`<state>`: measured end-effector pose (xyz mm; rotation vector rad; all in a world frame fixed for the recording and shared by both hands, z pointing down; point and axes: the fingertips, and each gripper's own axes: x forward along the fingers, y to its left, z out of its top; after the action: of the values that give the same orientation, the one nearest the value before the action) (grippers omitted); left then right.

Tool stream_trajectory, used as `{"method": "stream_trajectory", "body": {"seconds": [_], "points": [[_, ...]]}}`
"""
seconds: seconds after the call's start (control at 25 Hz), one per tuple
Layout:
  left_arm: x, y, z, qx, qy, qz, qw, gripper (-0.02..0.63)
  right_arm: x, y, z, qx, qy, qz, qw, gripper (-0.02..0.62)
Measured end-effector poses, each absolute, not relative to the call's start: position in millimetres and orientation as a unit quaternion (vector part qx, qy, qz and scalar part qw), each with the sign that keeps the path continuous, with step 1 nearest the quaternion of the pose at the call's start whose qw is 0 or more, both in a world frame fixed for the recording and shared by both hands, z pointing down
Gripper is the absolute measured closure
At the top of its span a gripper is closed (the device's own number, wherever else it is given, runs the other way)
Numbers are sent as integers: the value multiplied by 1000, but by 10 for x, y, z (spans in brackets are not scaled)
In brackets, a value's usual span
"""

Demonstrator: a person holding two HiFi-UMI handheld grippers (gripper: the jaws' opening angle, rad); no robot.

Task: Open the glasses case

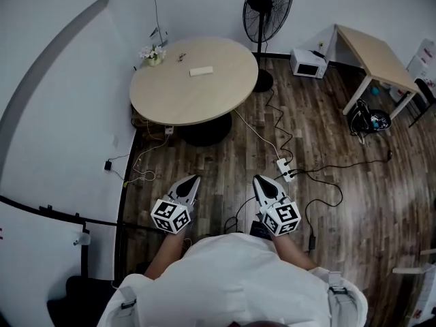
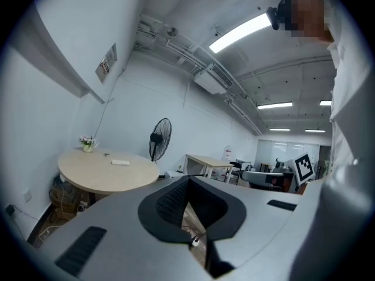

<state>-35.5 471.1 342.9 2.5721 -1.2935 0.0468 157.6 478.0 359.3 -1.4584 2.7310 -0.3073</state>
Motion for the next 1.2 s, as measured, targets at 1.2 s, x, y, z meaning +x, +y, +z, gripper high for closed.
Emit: {"method": "stream_trajectory", "body": {"seconds": [1.2], "points": [[-369,3636,3554,864,-485,7,135,595,2011,3718,3761,-474,874,-108,-4,569]]}}
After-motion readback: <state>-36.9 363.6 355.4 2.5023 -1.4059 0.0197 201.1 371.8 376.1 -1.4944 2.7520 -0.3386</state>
